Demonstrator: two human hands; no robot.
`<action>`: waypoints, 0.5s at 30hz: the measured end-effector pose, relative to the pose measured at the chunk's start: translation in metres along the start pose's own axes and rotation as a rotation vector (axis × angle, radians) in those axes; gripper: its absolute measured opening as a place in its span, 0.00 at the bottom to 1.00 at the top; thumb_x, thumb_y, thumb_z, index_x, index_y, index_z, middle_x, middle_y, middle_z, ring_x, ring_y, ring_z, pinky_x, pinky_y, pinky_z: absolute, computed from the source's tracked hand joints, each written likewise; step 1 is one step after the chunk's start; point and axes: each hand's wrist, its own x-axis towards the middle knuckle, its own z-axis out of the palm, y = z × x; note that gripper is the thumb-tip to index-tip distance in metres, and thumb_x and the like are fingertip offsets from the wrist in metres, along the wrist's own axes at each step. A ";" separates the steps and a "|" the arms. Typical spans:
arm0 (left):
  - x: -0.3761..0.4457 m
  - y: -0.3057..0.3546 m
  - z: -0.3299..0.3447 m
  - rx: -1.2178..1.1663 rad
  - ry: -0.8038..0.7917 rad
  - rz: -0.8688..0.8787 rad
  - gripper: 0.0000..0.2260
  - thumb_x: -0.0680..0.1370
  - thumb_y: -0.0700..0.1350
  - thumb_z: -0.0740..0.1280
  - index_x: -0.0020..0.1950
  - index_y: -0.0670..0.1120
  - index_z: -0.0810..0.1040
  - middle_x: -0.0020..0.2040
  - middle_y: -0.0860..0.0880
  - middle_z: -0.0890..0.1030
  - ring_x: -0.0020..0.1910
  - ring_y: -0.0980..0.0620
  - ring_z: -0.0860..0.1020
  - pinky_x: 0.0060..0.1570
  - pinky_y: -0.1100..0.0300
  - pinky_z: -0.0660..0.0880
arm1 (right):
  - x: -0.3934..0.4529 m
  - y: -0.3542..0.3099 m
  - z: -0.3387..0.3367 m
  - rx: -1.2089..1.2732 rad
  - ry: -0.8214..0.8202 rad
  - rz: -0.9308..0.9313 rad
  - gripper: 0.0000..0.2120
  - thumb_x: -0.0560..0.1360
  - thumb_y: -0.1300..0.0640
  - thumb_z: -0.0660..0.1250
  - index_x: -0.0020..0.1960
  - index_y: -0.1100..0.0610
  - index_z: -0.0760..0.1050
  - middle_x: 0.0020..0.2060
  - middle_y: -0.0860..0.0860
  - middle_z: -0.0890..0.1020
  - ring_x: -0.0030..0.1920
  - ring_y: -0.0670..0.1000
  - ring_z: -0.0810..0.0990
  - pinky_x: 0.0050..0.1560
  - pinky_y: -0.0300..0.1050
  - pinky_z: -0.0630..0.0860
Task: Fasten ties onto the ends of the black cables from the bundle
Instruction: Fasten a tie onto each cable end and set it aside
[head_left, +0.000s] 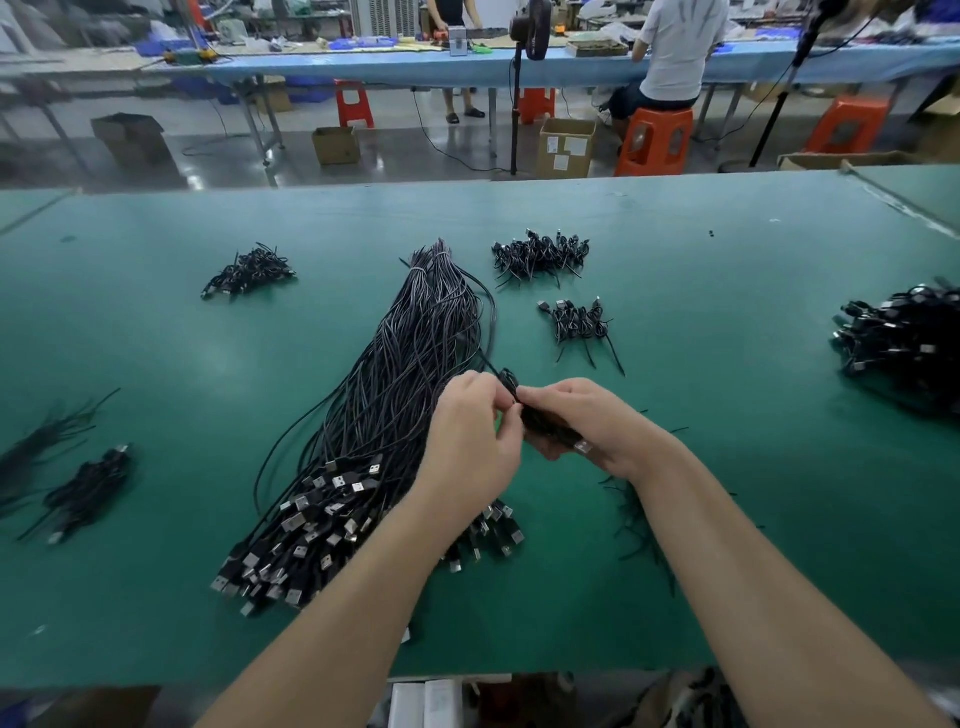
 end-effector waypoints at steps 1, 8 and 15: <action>-0.002 -0.004 0.000 0.090 -0.001 0.174 0.07 0.78 0.36 0.68 0.41 0.43 0.74 0.41 0.49 0.73 0.43 0.48 0.71 0.47 0.56 0.69 | 0.000 0.000 -0.001 0.014 -0.003 0.037 0.18 0.82 0.52 0.65 0.36 0.58 0.79 0.28 0.53 0.77 0.27 0.50 0.73 0.29 0.41 0.70; -0.009 -0.022 0.010 0.207 0.014 0.345 0.07 0.78 0.37 0.69 0.41 0.42 0.74 0.40 0.47 0.75 0.42 0.47 0.73 0.48 0.55 0.71 | 0.000 0.010 -0.008 0.026 0.026 0.169 0.17 0.82 0.50 0.65 0.40 0.59 0.80 0.32 0.53 0.80 0.29 0.50 0.76 0.29 0.41 0.71; 0.007 -0.026 0.013 -1.084 -0.079 -0.907 0.13 0.79 0.37 0.68 0.35 0.44 0.75 0.28 0.50 0.69 0.28 0.53 0.67 0.30 0.61 0.65 | 0.002 0.023 -0.001 -0.267 0.128 -0.167 0.19 0.76 0.54 0.74 0.63 0.36 0.78 0.57 0.47 0.84 0.51 0.52 0.81 0.55 0.54 0.79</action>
